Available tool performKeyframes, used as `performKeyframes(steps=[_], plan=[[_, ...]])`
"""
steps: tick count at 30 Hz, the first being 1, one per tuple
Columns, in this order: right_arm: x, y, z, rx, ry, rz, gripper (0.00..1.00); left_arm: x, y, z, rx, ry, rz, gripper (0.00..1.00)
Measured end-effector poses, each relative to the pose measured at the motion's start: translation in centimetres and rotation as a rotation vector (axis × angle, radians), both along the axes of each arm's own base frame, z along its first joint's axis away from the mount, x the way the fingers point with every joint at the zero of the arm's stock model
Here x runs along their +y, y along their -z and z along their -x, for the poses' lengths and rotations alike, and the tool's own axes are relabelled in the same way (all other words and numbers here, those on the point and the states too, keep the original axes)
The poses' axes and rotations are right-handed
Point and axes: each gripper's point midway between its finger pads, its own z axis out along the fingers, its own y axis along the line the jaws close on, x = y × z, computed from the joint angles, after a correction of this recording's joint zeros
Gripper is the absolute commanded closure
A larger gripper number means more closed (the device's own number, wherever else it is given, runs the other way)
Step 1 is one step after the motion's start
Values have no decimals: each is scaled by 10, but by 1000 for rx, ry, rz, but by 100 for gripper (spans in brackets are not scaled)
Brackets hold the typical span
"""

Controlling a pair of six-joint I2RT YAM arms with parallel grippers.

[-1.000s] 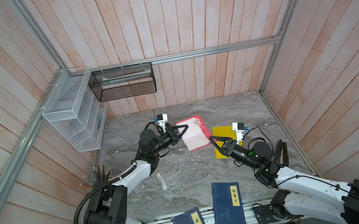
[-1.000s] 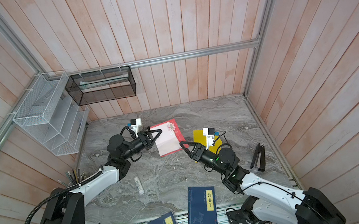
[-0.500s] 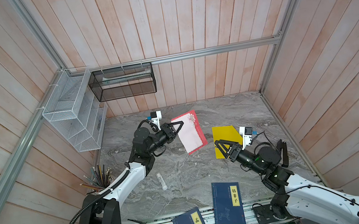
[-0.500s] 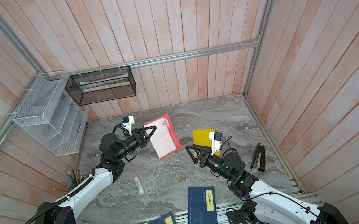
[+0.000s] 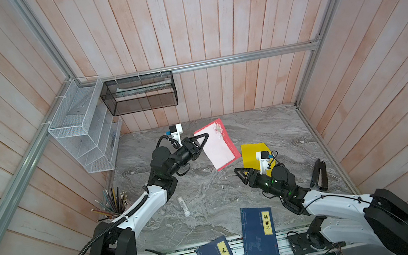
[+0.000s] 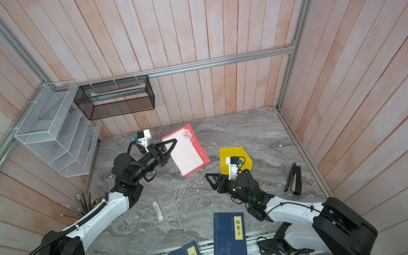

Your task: Place the letter into the envelope and seal it

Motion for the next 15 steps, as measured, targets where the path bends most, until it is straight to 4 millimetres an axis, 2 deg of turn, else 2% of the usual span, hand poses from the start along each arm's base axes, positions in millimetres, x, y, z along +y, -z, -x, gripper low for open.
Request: performKeyframes(steps=[3,7,15], plan=[[12,-21,-7,-40,-15,-52,45,-3,2,1,4,10,6,100],[17,-54,-12,-111,-20,-124,45,-3,8,1,17,11,6,100],[19,-89,-10,-185,-37,-193,44,-9,20,5,31,26,4,100]])
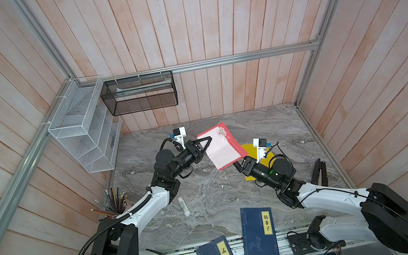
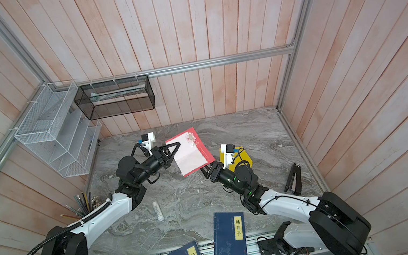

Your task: Place the letter into the envelope and seal it

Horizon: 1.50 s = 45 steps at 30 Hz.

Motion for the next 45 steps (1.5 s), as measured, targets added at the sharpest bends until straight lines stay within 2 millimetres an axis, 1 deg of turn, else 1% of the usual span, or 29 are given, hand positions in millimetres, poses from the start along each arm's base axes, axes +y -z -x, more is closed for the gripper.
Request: performKeyframes(steps=[7,14,20,24,30,35,41,45], plan=[[1,-10,2,-27,-15,-22,38,-6,11,2,19,15,-4,100],[1,-15,4,-39,-22,-36,33,-7,10,2,12,18,0,100],[0,-27,5,-54,-25,-86,30,-10,9,5,7,27,3,100],[-2,-33,5,-59,-26,-122,30,-13,11,6,10,33,1,100],[-2,-32,0,-39,-25,-155,31,-16,16,7,18,41,-3,100],[-3,-37,-1,-34,-31,-203,32,-18,18,9,15,42,-1,100],[-6,-45,-3,-24,-39,-275,37,-19,18,9,14,35,-1,100],[-5,-42,-6,6,-43,-303,38,-21,19,10,3,34,-9,100]])
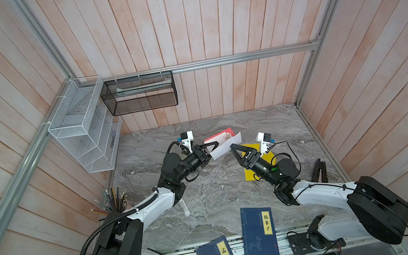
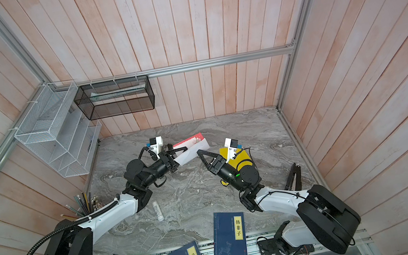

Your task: Place the letter into the envelope and seal it

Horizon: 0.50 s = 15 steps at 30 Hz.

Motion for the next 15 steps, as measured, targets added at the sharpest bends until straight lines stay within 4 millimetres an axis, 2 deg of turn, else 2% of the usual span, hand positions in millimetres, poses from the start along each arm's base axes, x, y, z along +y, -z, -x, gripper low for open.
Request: performKeyframes(steps=[15], plan=[[-2,4,-5,34,11,-28,59,-6,8,3,-12,3,-41,100]])
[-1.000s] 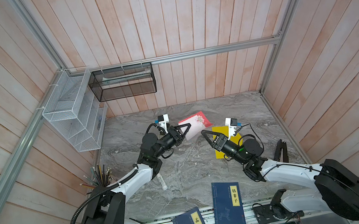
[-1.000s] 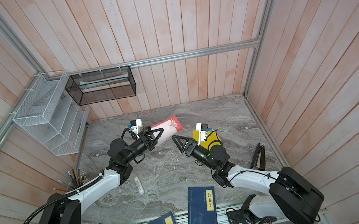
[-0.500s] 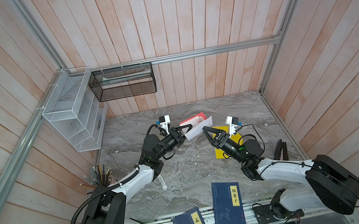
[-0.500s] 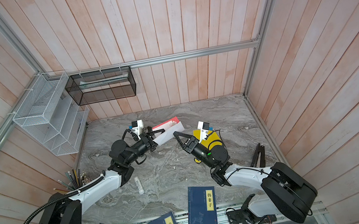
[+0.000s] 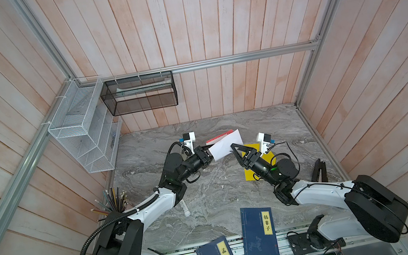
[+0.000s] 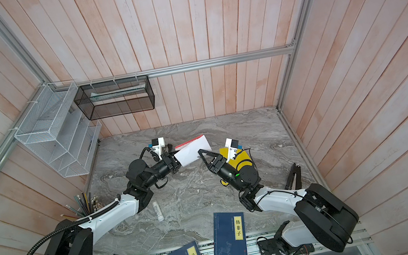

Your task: Place the letter into the envelope and seal it

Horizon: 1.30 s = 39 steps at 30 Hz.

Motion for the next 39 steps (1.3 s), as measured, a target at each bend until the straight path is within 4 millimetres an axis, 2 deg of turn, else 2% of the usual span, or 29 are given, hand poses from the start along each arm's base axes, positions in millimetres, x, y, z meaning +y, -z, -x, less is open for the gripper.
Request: performKeyframes(steps=[11,17,22,30,31,34,37,39], plan=[[-5,12,-2,32,21,-3,75,1,-2,0,-6,-12,0,100],[-5,12,-3,30,28,-11,76,0,-4,2,-9,-9,2,100],[-4,16,-5,40,26,-18,85,-1,-4,2,-9,-6,2,100],[-6,17,-4,38,28,-29,93,-3,-4,4,-10,-2,2,100],[-7,16,-4,37,29,-30,95,-2,-4,4,-10,-2,2,99],[-9,13,-2,31,34,-37,100,-3,-4,4,-10,-1,2,86],[-14,7,-1,19,46,-51,100,-2,-3,5,-12,-2,3,74],[-17,3,0,10,51,-60,100,-1,-2,7,-17,-3,-1,63]])
